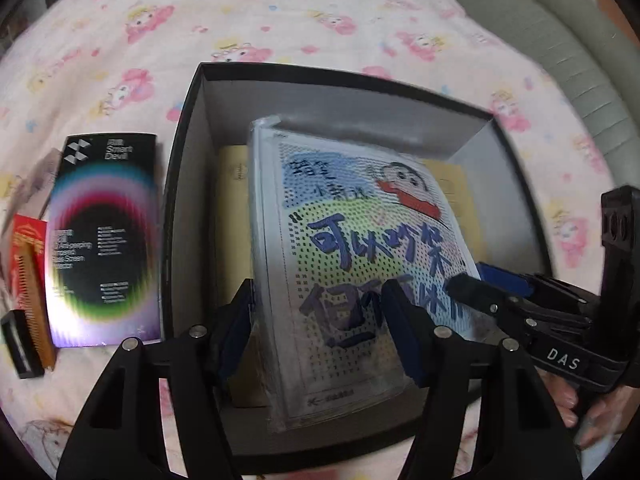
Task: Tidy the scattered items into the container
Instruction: 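Lower the Shin-chan bead-art package into the black box with both grippers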
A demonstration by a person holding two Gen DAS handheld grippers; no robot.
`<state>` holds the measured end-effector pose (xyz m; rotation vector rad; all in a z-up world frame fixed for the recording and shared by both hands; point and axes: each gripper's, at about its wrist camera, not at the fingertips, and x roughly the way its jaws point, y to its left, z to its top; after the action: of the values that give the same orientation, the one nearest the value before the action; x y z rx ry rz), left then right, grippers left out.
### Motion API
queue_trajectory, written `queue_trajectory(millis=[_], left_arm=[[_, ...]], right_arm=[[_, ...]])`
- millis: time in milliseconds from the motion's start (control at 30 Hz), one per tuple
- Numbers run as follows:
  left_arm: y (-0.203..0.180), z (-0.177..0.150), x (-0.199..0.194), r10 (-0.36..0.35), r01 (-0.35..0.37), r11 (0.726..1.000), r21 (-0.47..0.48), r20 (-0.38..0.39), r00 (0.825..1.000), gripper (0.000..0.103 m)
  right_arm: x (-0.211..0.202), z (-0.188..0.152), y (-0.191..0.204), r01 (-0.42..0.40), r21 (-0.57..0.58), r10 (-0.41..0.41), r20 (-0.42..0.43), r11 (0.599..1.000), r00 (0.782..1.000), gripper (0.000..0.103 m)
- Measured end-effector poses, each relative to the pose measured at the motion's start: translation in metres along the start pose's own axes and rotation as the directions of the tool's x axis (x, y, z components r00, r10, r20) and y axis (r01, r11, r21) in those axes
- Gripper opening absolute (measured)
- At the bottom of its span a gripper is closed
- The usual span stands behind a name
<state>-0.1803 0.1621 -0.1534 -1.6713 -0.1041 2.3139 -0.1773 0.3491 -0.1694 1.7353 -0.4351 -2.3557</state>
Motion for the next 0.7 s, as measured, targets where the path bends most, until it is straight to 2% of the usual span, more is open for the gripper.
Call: queue_trajectory(millis=[33, 133, 200, 267, 333, 467, 533, 600, 700], left_arm=[[-0.006, -0.002, 0.001, 0.034, -0.034, 0.999, 0.026, 0.014, 0.999, 0.063], [-0.014, -0.007, 0.003, 0.067, -0.070, 0.995, 0.074, 0.041, 0.997, 0.065], [-0.014, -0.008, 0.002, 0.056, -0.060, 0.995, 0.085, 0.049, 0.997, 0.065], [-0.013, -0.004, -0.001, 0.044, -0.049, 0.994, 0.098, 0.049, 0.998, 0.064], [-0.016, 0.005, -0.004, 0.058, -0.066, 0.990, 0.126, 0.062, 0.996, 0.054], [-0.021, 0.024, 0.004, 0.059, -0.066, 0.986, 0.156, 0.047, 0.997, 0.048], [-0.019, 0.024, 0.008, 0.093, -0.099, 0.982, 0.158, 0.048, 0.995, 0.046], [-0.017, 0.019, 0.006, 0.107, -0.120, 0.981, 0.150, 0.091, 0.990, 0.046], [-0.012, 0.012, 0.010, 0.079, -0.089, 0.986, 0.140, 0.076, 0.994, 0.046]], right_arm=[[0.005, 0.001, -0.001, 0.009, 0.006, -0.009, -0.016, 1.000, 1.000, 0.040], [0.006, -0.001, 0.002, 0.071, -0.010, -0.071, -0.012, 0.997, 0.997, 0.040], [-0.004, -0.001, 0.004, 0.117, -0.015, -0.116, 0.040, 0.993, 0.992, 0.040], [-0.015, 0.004, 0.004, 0.195, -0.002, -0.194, 0.101, 0.981, 0.976, 0.040], [-0.018, 0.016, 0.002, 0.248, 0.019, -0.249, 0.124, 0.969, 0.961, 0.040], [-0.002, 0.035, 0.009, 0.268, -0.001, -0.267, 0.070, 0.964, 0.961, 0.040], [0.007, 0.030, 0.009, 0.271, 0.001, -0.271, 0.027, 0.963, 0.962, 0.040], [0.012, 0.022, 0.003, 0.224, 0.024, -0.223, -0.012, 0.974, 0.975, 0.040], [0.012, 0.020, -0.004, 0.160, 0.077, -0.157, -0.037, 0.984, 0.987, 0.041]])
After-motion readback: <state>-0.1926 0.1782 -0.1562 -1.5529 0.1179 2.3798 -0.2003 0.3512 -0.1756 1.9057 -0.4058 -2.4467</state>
